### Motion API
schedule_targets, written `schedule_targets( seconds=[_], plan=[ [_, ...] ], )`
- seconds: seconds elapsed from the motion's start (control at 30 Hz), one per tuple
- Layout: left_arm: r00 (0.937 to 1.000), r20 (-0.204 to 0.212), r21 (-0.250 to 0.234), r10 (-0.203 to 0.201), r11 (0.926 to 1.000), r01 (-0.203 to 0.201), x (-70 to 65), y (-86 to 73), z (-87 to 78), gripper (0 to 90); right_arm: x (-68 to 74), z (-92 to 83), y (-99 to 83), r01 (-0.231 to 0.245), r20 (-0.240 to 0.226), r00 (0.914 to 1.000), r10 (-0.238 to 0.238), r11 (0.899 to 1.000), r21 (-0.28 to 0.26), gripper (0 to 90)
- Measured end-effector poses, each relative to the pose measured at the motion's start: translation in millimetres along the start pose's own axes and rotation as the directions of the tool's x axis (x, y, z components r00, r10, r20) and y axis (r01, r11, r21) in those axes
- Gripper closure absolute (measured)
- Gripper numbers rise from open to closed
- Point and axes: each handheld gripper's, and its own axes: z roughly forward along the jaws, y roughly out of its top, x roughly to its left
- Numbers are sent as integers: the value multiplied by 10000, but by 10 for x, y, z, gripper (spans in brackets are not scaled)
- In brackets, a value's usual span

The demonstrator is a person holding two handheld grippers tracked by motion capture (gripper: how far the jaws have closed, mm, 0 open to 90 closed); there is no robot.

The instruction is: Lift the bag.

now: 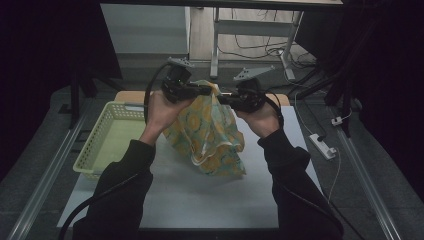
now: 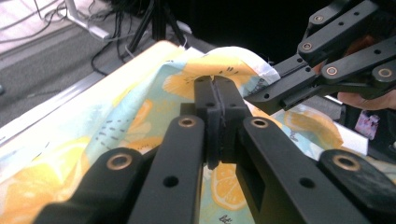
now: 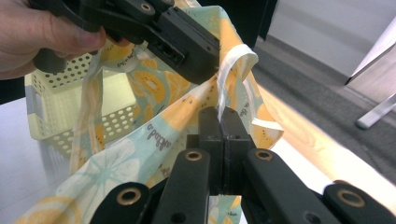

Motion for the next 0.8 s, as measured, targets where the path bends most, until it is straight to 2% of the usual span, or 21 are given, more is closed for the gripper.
schedule_targets(
  seconds=[0.47, 0.63, 0.8],
  plan=[
    [9986, 8, 867, -528, 9949, 526, 176, -409, 212, 885, -1, 322, -256, -432, -430, 9980, 456, 9975, 550, 893],
    [9974, 86, 945, -711, 9931, 700, 216, -511, 234, 881, 7, 371, -298, -480, -527, 9973, 514, 9968, 639, 890],
    [9960, 336, 817, -830, 9934, 801, 204, -531, 188, 850, 26, 370, -292, -474, -617, 9968, 511, 9970, 605, 867]
  ],
)
